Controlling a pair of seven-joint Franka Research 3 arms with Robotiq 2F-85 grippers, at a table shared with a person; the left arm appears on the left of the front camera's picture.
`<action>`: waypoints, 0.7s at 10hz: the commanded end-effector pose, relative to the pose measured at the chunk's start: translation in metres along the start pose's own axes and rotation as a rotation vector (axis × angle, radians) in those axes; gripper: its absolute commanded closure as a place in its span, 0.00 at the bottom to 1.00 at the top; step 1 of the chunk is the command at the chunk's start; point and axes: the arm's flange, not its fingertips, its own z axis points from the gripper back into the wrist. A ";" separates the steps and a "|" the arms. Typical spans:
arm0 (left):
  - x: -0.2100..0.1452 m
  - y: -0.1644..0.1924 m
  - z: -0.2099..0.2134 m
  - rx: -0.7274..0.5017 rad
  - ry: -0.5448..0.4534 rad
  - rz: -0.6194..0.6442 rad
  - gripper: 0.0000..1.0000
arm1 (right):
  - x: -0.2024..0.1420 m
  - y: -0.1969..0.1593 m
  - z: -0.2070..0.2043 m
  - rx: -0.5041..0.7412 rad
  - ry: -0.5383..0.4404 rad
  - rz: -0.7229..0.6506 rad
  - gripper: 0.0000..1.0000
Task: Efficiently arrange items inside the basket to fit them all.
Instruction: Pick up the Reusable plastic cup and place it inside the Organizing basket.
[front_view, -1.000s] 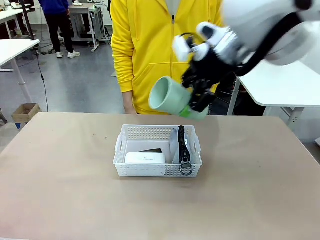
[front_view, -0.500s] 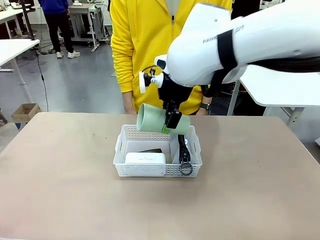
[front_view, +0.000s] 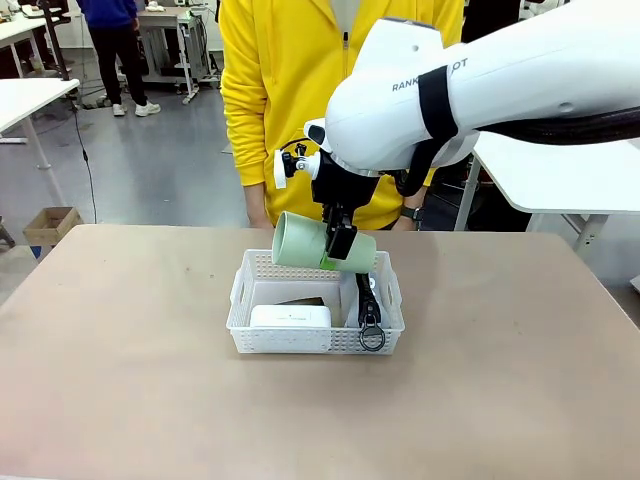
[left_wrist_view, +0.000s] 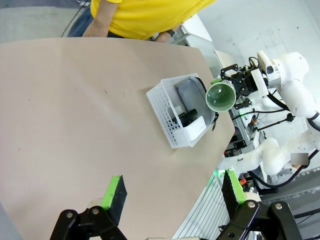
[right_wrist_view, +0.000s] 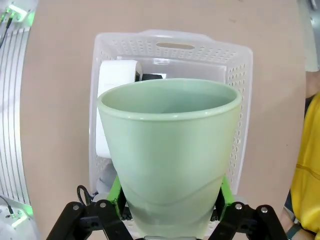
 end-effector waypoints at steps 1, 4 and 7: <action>-0.001 -0.003 0.002 -0.001 0.010 -0.001 0.00 | 0.000 0.000 0.000 0.001 0.000 0.000 0.15; -0.001 -0.003 0.002 -0.001 0.010 -0.001 0.00 | 0.031 -0.006 -0.008 -0.013 0.069 -0.071 0.15; -0.001 -0.003 0.002 -0.001 0.010 -0.001 0.00 | 0.043 -0.029 -0.028 0.017 0.078 -0.117 0.15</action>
